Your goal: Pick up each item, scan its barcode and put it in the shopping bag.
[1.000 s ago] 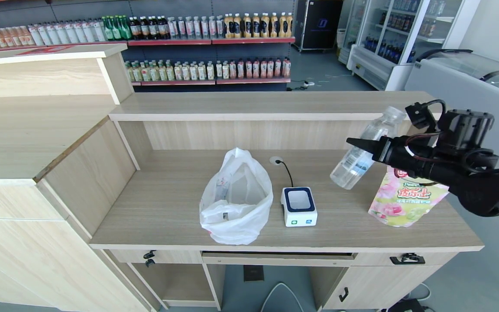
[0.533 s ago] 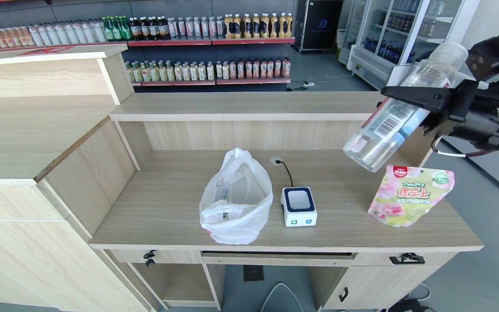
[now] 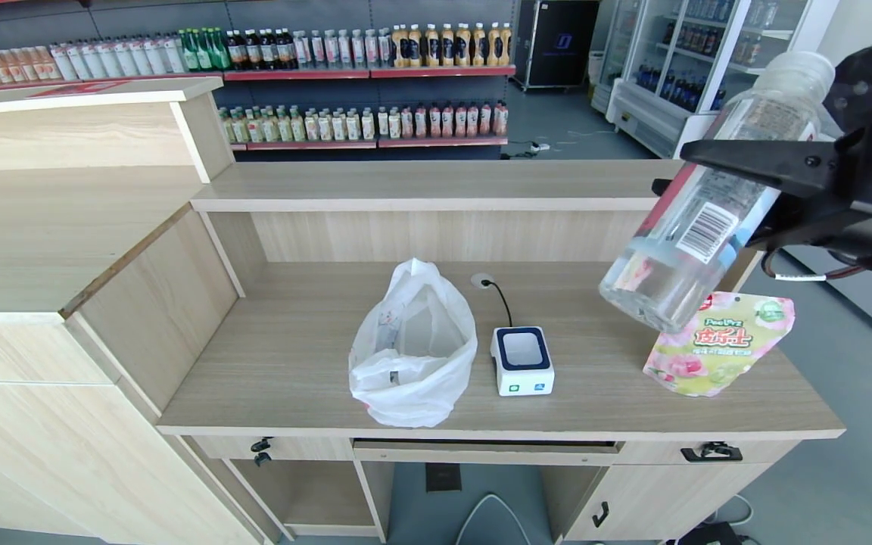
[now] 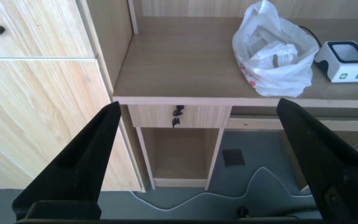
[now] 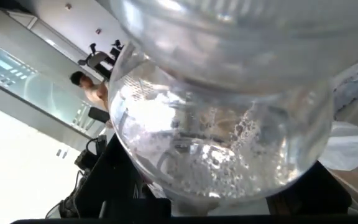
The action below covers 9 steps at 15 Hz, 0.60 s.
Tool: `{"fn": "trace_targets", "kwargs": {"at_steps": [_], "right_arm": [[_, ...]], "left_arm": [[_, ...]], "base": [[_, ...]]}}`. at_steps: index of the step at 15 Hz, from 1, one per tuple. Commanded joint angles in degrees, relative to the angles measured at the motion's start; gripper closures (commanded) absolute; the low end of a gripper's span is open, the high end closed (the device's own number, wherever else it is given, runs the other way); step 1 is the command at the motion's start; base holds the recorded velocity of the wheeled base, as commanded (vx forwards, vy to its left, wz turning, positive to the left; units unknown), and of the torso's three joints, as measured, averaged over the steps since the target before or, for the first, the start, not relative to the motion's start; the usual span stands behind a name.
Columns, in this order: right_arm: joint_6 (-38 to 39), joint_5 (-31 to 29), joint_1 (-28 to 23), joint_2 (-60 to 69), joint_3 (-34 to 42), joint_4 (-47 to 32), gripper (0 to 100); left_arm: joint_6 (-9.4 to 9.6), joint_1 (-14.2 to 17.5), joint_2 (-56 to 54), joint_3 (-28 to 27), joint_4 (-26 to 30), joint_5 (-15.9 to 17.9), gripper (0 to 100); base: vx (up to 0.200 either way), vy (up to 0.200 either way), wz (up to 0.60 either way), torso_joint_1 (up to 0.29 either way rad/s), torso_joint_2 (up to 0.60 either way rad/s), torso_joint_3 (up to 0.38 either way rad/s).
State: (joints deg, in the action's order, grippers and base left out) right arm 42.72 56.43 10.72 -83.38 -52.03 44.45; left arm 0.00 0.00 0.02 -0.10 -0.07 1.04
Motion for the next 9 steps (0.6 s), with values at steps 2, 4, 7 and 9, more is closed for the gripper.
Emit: {"fn": "trace_targets", "kwargs": {"at_steps": [2, 4, 7, 9], "right_arm": [[0.0, 3.1, 0.3, 3.3, 2.5, -0.1, 100], [1.0, 5.2, 0.4, 3.9, 1.8, 0.1, 100], [5.1, 9.4, 0.4, 5.6, 0.7, 0.6, 100], [5.0, 10.2, 1.0, 5.9, 1.2, 0.7, 100]], "left_arm": [[-0.09, 0.0, 0.0, 0.0, 0.0, 0.0, 0], [-0.09, 0.0, 0.0, 0.0, 0.0, 0.0, 0], [0.0, 0.0, 0.0, 0.0, 0.0, 0.0, 0], [0.0, 0.0, 0.0, 0.0, 0.0, 0.0, 0]], "base": [[0.0, 0.0, 0.0, 0.0, 0.0, 0.0], [0.0, 0.0, 0.0, 0.0, 0.0, 0.0], [0.0, 0.0, 0.0, 0.0, 0.0, 0.0], [0.0, 0.0, 0.0, 0.0, 0.0, 0.0]]}}
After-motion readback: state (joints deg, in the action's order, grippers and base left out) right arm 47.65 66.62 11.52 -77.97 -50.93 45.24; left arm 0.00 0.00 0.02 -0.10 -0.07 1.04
